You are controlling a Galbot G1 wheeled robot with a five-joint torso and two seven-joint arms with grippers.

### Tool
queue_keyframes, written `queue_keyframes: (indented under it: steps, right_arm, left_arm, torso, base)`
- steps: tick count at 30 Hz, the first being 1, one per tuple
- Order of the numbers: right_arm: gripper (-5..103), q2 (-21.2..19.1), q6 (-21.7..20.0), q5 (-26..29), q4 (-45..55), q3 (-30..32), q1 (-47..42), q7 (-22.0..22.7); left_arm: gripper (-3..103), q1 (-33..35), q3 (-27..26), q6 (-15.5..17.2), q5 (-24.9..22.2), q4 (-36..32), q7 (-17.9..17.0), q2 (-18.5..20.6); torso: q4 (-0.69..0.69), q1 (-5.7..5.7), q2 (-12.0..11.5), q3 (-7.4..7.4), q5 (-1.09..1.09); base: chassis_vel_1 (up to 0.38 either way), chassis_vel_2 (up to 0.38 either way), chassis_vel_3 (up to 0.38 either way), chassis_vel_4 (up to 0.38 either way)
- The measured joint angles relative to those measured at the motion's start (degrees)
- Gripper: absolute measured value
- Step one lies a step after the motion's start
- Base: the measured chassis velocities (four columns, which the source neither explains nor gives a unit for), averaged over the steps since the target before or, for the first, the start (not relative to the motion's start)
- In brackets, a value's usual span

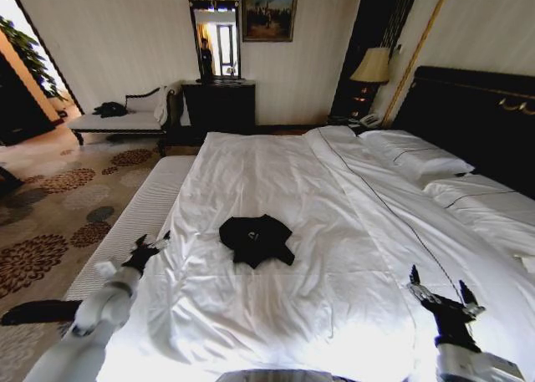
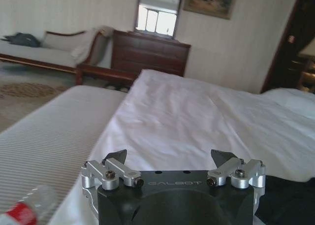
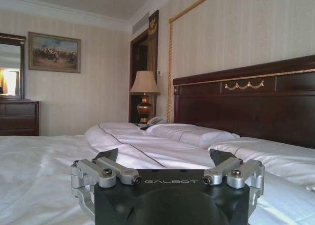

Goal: Fold the clothes on the bed.

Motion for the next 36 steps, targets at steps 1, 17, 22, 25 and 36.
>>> queue_keyframes:
  steps: [1,17,22,25,36]
  right_arm:
    - [100,-0.1,-0.1,0.0,0.1,0.0,0.1,0.0]
    - [100,-3.5,-1.3,0.3,0.2,0.2,0.9,-0.1]
    - [100,-4.5,-1.4,0.4,0.1,0.2,1.2,-0.1]
    - [100,-4.4,-1.7,0.4,0.4,0.2,1.4,-0.1]
    - [100,-4.8,-1.8,1.9,-0.8,1.0,1.0,-0.1]
  left_arm:
    - [97,-1.4,1.5,0.1,-0.1,0.9,0.0,0.5]
    - [79,-23.6,23.2,2.8,-8.0,16.7,-1.7,-1.8]
    - [82,-29.1,28.2,3.2,-8.7,20.2,-1.8,-3.5]
    - [84,-31.0,29.4,3.4,-9.5,22.2,-1.7,-4.6]
    - [84,-34.7,30.8,4.9,-13.6,28.2,-3.2,-8.8]
  torso:
    - [0.00,0.00,0.0,0.00,0.00]
    - [0.01,0.00,0.0,0.01,0.01]
    - [-0.01,0.00,0.0,0.00,0.01]
    - [0.00,0.01,0.0,0.00,0.03]
    - [0.00,0.00,0.0,0.00,0.02]
  base:
    - [0.000,0.000,0.000,0.000]
    - [0.000,0.000,0.000,0.000]
    - [0.000,0.000,0.000,0.000]
    - [0.000,0.000,0.000,0.000]
    - [0.000,0.000,0.000,0.000]
